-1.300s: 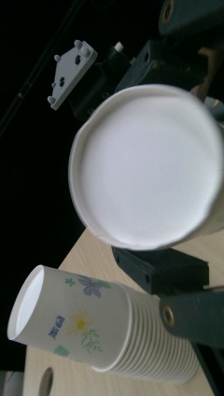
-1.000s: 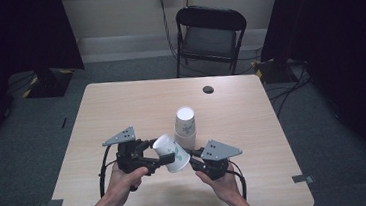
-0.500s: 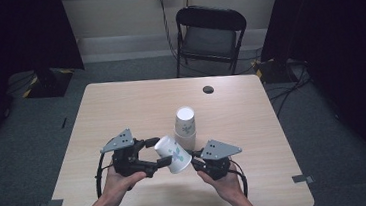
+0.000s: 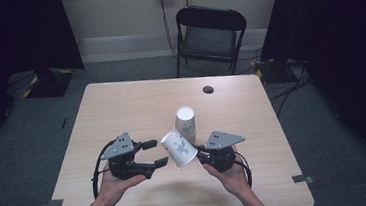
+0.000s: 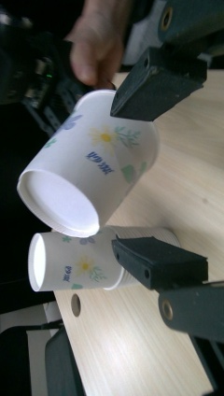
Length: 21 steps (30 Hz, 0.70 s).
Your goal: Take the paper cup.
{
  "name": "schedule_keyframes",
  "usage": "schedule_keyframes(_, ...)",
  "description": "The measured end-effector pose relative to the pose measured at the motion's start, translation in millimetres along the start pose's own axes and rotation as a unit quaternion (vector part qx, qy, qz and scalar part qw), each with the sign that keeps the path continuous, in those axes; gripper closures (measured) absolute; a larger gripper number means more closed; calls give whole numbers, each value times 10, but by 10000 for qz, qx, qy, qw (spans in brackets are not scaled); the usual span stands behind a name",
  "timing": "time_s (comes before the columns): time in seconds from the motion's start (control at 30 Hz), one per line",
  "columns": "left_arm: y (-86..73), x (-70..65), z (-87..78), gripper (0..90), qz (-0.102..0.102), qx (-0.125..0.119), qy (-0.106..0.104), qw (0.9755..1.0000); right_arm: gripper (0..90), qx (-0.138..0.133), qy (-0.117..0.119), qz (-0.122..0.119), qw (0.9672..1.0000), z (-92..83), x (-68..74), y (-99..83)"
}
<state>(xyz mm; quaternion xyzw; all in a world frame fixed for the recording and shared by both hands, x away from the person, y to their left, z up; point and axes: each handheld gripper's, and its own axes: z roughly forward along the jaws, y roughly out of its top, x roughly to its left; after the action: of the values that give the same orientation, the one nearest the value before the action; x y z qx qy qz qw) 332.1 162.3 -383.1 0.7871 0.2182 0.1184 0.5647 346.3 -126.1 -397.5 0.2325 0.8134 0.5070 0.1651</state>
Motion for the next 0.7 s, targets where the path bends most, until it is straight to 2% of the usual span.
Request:
schedule_keyframes(0.03, -6, -4, 1, 334, 131, 73, 73, 9999, 872, 24, 25, 87, 10000, 7, -14, -7)
schedule_keyframes(0.07, -22, -3, 7, 333, 270, 136, 129, 9995, 873, 186, 22, 129, 9997, 22, -34, -15)
schedule_keyframes(0.23, -44, 11, 15, 318, 353, 198, 200, 9990, 873, 305, 61, 218, 9993, 17, -62, -46)
schedule_keyframes(0.3, -45, 8, 18, 263, 385, 195, 195, 9989, 873, 378, 77, 275, 9989, 30, -73, -66)
schedule_keyframes(0.33, -40, 20, 17, 254, 354, 158, 85, 9992, 873, 458, 122, 312, 9984, 57, -80, -91)
schedule_keyframes(0.37, -37, 19, 18, 252, 436, 159, 121, 9988, 873, 517, 143, 326, 9980, 77, -81, -104)
schedule_keyframes(0.53, -34, 1, 23, 236, 565, 191, 97, 9982, 874, 776, 230, 375, 9960, 166, -67, -151)
schedule_keyframes(0.7, -38, -44, 60, 225, 647, 189, -100, 9977, 875, 1001, 321, 342, 9939, 254, -14, -157)
